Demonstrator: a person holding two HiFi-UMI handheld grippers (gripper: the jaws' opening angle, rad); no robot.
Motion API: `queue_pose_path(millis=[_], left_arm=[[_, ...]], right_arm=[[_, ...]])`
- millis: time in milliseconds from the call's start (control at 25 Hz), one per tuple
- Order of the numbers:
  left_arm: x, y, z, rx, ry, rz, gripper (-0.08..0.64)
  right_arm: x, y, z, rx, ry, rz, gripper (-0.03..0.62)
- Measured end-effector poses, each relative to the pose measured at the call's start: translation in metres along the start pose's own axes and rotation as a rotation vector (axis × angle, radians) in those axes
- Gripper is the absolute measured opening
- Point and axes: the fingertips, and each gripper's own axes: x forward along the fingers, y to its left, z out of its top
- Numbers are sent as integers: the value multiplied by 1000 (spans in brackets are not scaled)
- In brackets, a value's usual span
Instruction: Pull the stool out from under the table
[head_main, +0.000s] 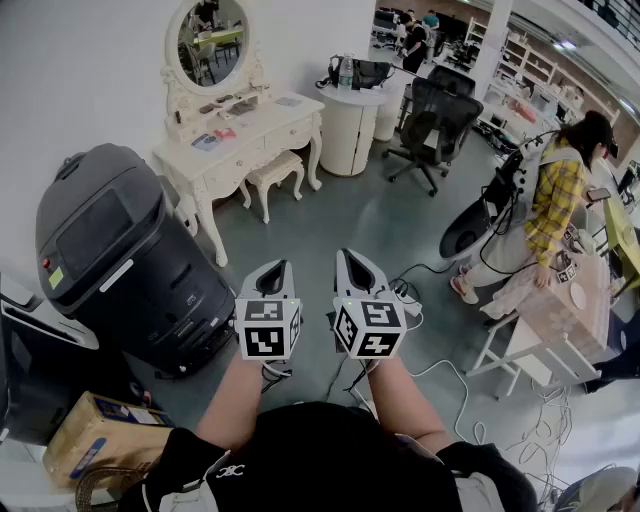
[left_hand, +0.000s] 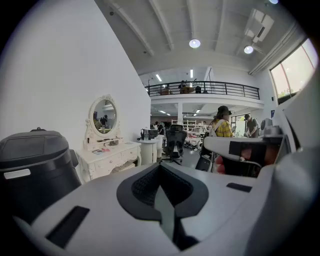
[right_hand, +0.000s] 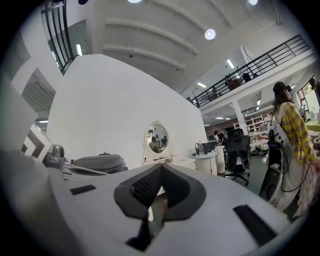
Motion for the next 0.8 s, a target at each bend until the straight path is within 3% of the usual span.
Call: queue_pose_path(millis=[800], left_arm=[[18, 21, 3, -6, 4, -21, -3]], right_arm=[[25, 16, -3, -40, 20, -16, 6]])
